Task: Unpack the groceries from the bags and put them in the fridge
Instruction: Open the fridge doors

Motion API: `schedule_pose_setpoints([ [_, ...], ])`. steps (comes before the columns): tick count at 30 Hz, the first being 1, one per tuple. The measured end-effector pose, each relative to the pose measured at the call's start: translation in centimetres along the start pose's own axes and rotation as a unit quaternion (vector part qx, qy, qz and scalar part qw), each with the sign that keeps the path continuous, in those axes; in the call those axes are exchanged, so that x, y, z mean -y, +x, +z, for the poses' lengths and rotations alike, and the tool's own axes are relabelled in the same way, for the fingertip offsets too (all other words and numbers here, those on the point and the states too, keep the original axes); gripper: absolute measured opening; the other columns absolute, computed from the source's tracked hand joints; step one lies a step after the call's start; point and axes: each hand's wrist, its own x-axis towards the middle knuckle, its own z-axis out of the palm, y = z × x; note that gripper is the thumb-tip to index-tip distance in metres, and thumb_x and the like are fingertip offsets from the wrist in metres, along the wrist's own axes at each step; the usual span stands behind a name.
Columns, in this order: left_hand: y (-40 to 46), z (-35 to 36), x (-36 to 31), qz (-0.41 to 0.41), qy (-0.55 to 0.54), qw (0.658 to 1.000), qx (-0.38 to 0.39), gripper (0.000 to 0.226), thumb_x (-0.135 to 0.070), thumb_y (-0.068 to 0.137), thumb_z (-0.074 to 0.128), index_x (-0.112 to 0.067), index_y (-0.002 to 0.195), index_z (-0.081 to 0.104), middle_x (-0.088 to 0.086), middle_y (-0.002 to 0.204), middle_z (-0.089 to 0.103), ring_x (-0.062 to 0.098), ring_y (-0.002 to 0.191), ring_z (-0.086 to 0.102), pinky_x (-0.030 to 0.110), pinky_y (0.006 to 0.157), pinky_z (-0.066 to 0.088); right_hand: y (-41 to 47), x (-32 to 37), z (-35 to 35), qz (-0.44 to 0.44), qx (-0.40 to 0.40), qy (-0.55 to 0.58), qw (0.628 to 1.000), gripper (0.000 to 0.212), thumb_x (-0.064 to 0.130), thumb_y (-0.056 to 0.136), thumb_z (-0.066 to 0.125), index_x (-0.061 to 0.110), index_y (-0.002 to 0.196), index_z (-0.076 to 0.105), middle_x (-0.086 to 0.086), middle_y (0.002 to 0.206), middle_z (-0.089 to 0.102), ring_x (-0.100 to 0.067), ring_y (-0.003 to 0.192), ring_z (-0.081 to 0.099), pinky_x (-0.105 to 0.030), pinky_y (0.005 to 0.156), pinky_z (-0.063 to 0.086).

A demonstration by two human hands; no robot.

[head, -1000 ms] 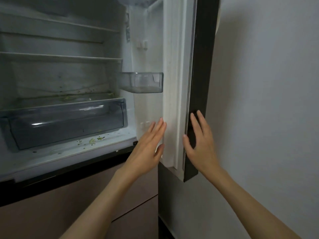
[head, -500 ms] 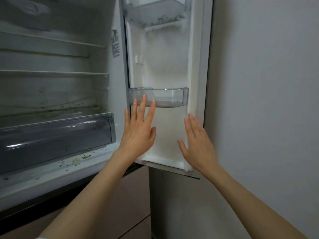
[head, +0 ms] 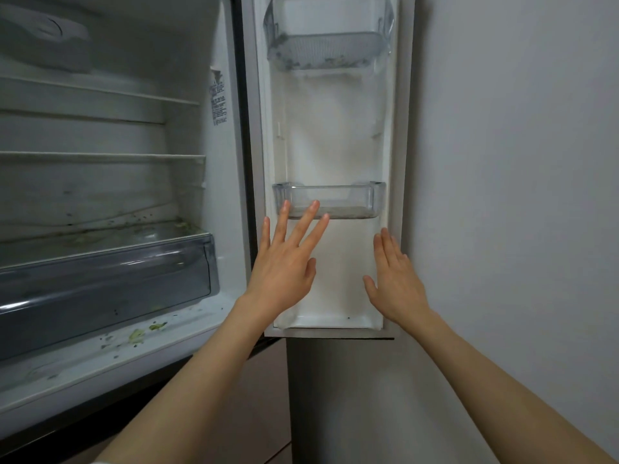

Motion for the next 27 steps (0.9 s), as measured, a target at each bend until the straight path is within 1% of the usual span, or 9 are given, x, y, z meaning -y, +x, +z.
schedule_pose_setpoints([
  [5,0.1,0.1,0.0,-0.004,0.004,1.000,0.010,0.071,-0.027,0.095,0.040,-0.032,0.146,-0.010,-0.012,0.147,-0.029,0.026,0.138,-0.028,0.051,0.114,-0.011,-0.2,0.2,0.1,-0.002,0.005,-0.022,1.000,0.072,0.034,0.097,0.039,0.014,0.149,-0.006,-0.008,0.157,-0.016,-0.023,0.146,-0.010,-0.042,0.118,0.004],
  [8,-0.5,-0.4,-0.3,-0.001,-0.009,1.000,0.016,0.067,-0.030,0.096,0.039,-0.032,0.147,-0.004,-0.007,0.151,-0.024,0.024,0.139,-0.025,0.048,0.114,-0.011,-0.8,0.9,0.0,-0.030,-0.012,-0.022,0.999,0.069,0.035,0.097,0.038,0.017,0.150,-0.003,-0.007,0.158,-0.009,-0.024,0.146,-0.008,-0.043,0.117,0.001],
  [10,-1.9,-0.7,-0.5,-0.019,-0.021,0.999,0.020,0.065,-0.030,0.096,0.040,-0.032,0.147,0.001,-0.002,0.155,-0.018,0.023,0.141,-0.022,0.047,0.114,-0.010,-1.5,1.5,0.2,-0.062,-0.019,-0.024,0.998,0.068,0.035,0.097,0.040,0.017,0.150,0.002,-0.008,0.159,-0.001,-0.026,0.146,-0.003,-0.045,0.117,0.002],
  [13,-5.5,-1.0,-0.1,-0.081,-0.007,0.996,0.023,0.063,-0.031,0.096,0.039,-0.031,0.147,0.002,-0.001,0.155,-0.016,0.020,0.140,-0.024,0.044,0.114,-0.013,-2.8,3.0,0.7,-0.119,-0.036,0.000,0.992,0.068,0.032,0.090,0.055,0.013,0.147,0.024,-0.014,0.153,0.025,-0.034,0.142,0.020,-0.055,0.114,0.017],
  [17,-12.6,-2.3,0.7,-0.191,0.013,0.981,0.045,0.062,-0.040,0.096,0.037,-0.034,0.146,0.001,-0.006,0.152,-0.020,0.017,0.138,-0.026,0.044,0.115,-0.012,-5.9,6.2,2.3,-0.180,-0.014,0.047,0.983,0.071,0.034,0.081,0.067,0.013,0.142,0.037,-0.014,0.146,0.040,-0.035,0.135,0.035,-0.060,0.104,0.030],
  [18,-14.6,-2.9,0.7,-0.210,0.017,0.976,0.055,0.062,-0.040,0.095,0.038,-0.034,0.146,0.003,-0.006,0.153,-0.017,0.017,0.138,-0.025,0.043,0.114,-0.014,-6.9,7.3,2.5,-0.200,-0.004,0.062,0.978,0.070,0.034,0.083,0.065,0.014,0.143,0.034,-0.014,0.148,0.037,-0.034,0.137,0.033,-0.058,0.106,0.027],
  [20,-18.5,-4.7,0.7,-0.244,0.030,0.967,0.073,0.061,-0.040,0.095,0.039,-0.031,0.147,0.008,-0.002,0.156,-0.010,0.017,0.138,-0.023,0.042,0.114,-0.012,-8.8,9.6,2.9,-0.242,0.039,0.095,0.965,0.068,0.038,0.093,0.050,0.019,0.149,0.017,-0.009,0.156,0.017,-0.028,0.145,0.013,-0.052,0.115,0.011],
  [22,-22.0,-6.9,0.7,-0.288,0.048,0.953,0.086,0.060,-0.040,0.096,0.038,-0.029,0.147,0.009,0.000,0.157,-0.008,0.017,0.138,-0.023,0.044,0.115,-0.009,-10.5,11.9,3.0,-0.277,0.057,0.129,0.950,0.067,0.041,0.096,0.041,0.023,0.150,0.006,-0.005,0.159,0.005,-0.023,0.146,0.001,-0.046,0.116,-0.001],
  [27,-29.5,-12.3,0.9,-0.351,0.115,0.924,0.102,0.061,-0.042,0.095,0.038,-0.028,0.148,0.011,0.002,0.157,-0.002,0.020,0.141,-0.017,0.047,0.115,-0.004,-15.0,18.6,1.5,-0.351,0.074,0.204,0.911,0.066,0.040,0.096,0.043,0.023,0.149,0.008,-0.004,0.158,0.004,-0.021,0.146,-0.002,-0.043,0.116,-0.003],
])
